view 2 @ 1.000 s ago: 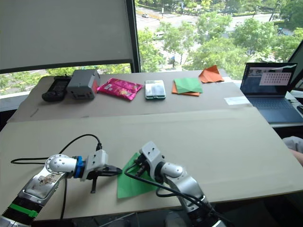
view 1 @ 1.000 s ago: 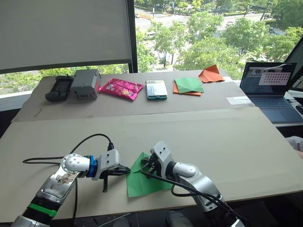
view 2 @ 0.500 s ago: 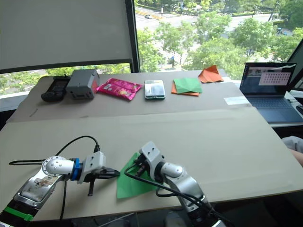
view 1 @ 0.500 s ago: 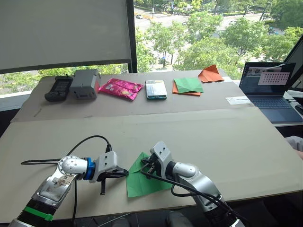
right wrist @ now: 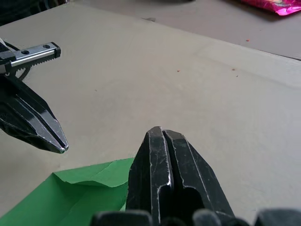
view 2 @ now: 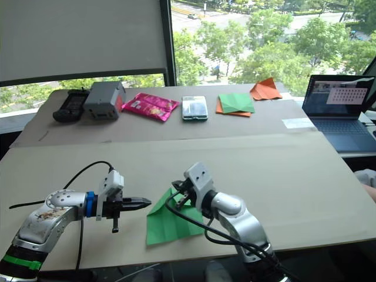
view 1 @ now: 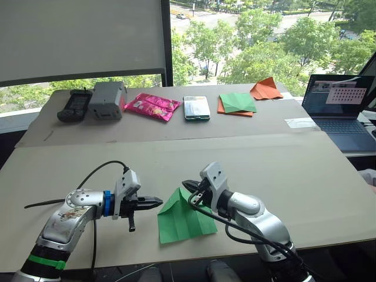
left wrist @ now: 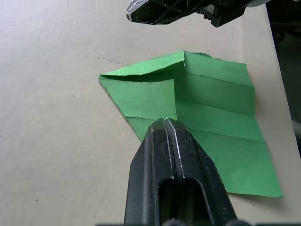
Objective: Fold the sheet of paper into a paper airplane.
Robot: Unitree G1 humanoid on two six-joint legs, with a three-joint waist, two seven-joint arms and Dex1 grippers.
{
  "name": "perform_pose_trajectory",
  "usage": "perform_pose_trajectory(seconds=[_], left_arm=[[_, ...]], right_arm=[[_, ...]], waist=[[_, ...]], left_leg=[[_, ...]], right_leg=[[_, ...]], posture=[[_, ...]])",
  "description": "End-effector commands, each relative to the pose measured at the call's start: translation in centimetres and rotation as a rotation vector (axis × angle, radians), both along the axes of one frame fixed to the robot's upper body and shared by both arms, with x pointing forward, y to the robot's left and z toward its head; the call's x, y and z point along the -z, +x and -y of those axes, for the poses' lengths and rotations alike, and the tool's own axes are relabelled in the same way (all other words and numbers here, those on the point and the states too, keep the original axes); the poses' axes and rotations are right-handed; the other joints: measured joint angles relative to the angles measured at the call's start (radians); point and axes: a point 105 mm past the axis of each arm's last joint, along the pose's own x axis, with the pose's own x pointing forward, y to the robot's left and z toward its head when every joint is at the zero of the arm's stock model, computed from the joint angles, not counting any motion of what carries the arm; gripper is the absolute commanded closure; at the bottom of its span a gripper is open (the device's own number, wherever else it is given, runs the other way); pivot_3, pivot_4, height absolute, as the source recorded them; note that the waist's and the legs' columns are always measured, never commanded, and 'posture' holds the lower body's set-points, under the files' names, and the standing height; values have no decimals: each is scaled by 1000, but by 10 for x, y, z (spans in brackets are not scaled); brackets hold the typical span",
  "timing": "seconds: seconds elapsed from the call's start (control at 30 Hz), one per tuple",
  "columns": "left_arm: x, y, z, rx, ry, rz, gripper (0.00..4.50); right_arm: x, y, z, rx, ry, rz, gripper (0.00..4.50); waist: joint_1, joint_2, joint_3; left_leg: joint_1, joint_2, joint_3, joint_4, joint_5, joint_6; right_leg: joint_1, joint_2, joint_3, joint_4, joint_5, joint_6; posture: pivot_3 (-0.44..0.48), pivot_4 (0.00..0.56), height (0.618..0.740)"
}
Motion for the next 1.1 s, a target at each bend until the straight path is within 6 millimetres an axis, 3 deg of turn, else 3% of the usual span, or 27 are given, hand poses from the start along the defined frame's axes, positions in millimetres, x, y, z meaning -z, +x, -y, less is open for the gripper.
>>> perform_pose_trajectory(seconds=[0.03,0.37,0.67,0.9,1.1], left_arm=[[3,5,12,15,-6,21,4474],[29,10,24,61,73,57,4474],[52,11,33,92,162,89,4474],[57,10,35,82,161,84,4474],[58,12,33,77,167,84,4474]], right_arm=[[-4,-7,10,19,-1,3,4500],[22,-16,53,89,-144,-86,4500],[43,-33,78,-15,-299,-195,4500],[46,-64,79,-186,-348,-279,4500],[26,-108,65,-377,-275,-290,4500]], waist=[[2,0,0],[7,-1,0],[31,-1,0],[46,-2,-2],[49,-2,-2]], left_leg=[[0,0,0,0,0,0],[0,0,0,1,0,0],[0,-1,0,6,0,0],[0,-1,1,8,0,0],[-1,-1,1,10,0,0]], right_leg=[[0,0,0,0,0,0],[1,0,0,-1,0,0],[3,0,0,-2,0,0],[3,-1,0,-2,0,0],[3,-1,0,-2,0,1]], posture=[[0,150,740],[0,150,740],[0,150,740],[0,150,740],[0,150,740]])
